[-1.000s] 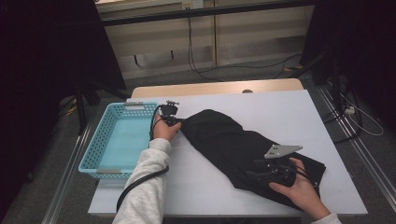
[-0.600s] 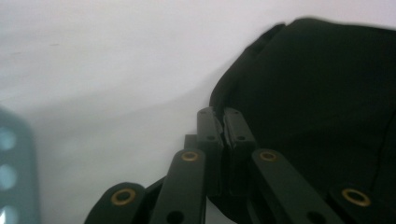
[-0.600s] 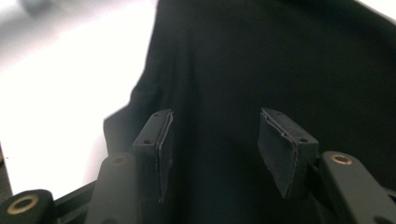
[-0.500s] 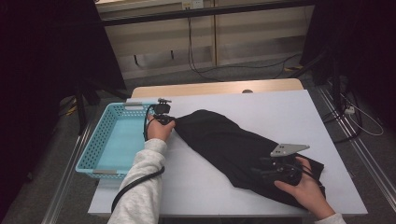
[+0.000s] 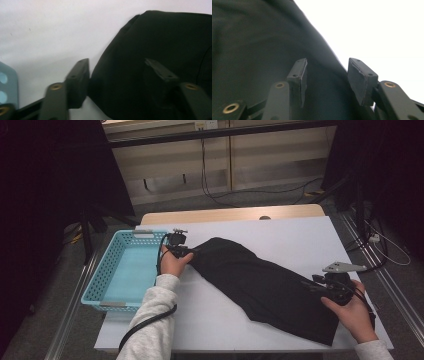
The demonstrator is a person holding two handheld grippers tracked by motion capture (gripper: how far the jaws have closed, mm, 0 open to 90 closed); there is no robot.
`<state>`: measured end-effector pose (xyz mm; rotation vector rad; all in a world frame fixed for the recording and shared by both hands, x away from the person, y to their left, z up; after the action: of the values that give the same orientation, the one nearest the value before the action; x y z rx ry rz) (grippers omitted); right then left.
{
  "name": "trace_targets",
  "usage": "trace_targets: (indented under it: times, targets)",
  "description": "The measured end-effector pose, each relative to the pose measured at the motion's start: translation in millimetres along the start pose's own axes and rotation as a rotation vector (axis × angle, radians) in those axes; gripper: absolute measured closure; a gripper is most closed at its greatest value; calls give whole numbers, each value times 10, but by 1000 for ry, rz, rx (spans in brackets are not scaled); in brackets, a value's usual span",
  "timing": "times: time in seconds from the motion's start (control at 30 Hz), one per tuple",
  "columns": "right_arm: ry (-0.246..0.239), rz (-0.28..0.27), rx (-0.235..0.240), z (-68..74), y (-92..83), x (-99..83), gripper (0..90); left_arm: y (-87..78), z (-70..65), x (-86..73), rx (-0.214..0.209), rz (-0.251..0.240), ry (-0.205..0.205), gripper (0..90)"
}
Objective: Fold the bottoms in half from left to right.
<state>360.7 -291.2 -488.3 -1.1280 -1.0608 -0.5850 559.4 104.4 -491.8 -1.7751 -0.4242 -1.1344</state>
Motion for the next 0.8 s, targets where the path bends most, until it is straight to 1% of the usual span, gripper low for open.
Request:
trace_targets:
  times: [0.03,0.07,0.1,0.13,0.17,0.2,0.27,0.3,0.33,0.37,0.4,0.43,0.5,0.53,0.57,0.6,0.63,0.67,0.73,0.77,0.8]
  targets:
    - [-1,7,-22,-50,-5,-16,510,0,-6,4,2,-5,5,306]
    - [0,11,-30,-75,-7,-25,518,-6,-20,9,-2,-7,9,291]
    - [-1,20,-50,-118,-9,-42,525,-7,-23,12,-2,-11,18,272]
    - [3,26,-59,-139,-8,-54,531,-7,-43,18,-5,-18,22,262]
    - [5,34,-71,-172,-7,-72,547,-14,-55,18,-8,-15,30,255]
    - [2,43,-73,-192,-6,-88,563,-18,-65,18,-7,-17,35,249]
    - [16,71,-67,-224,2,-136,571,-19,-75,14,-8,-19,39,237]
    - [24,86,-65,-242,6,-168,574,-20,-84,2,-2,-24,44,233]
    - [20,88,-66,-255,8,-179,571,-28,-86,-10,-7,-18,52,231]
    - [35,84,-63,-272,10,-196,577,-34,-92,-17,-11,-19,53,229]
    - [35,80,-53,-287,6,-197,587,-41,-100,-23,-12,-20,52,229]
    - [32,83,-52,-305,-2,-200,596,-55,-102,-27,-9,-15,72,226]
    - [66,83,-46,-321,-17,-209,637,-71,-133,-33,-10,-27,80,222]
    - [66,83,-46,-321,-17,-209,637,-71,-133,-33,-10,-27,80,219]
    - [82,91,-41,-323,-31,-212,746,-83,-154,-43,-18,-21,78,216]
    - [88,94,-33,-320,-33,-212,790,-87,-164,-43,-18,-21,89,215]
    - [107,98,-8,-304,-35,-215,842,-91,-172,-41,-25,-18,90,214]
    - [118,96,7,-294,-35,-220,862,-91,-172,-41,-25,-18,90,214]
    - [126,93,12,-292,-37,-224,872,-88,-190,-30,-26,-26,82,212]
    - [141,102,21,-290,-57,-223,879,-90,-199,-14,-29,-31,72,212]
    - [144,105,23,-289,-65,-224,880,-88,-203,-7,-33,-32,69,211]
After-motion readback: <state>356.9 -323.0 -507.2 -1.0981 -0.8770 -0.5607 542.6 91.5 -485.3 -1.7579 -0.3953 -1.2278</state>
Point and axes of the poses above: each handheld gripper's, and its own axes: y roughly forward along the jaws, x roughly out of its top, z roughly to its left, the point moved 7 cm from there along y, roughly forward along the jaws, and after that the axes turned 15 degrees about -z, right-handed, at the moved point
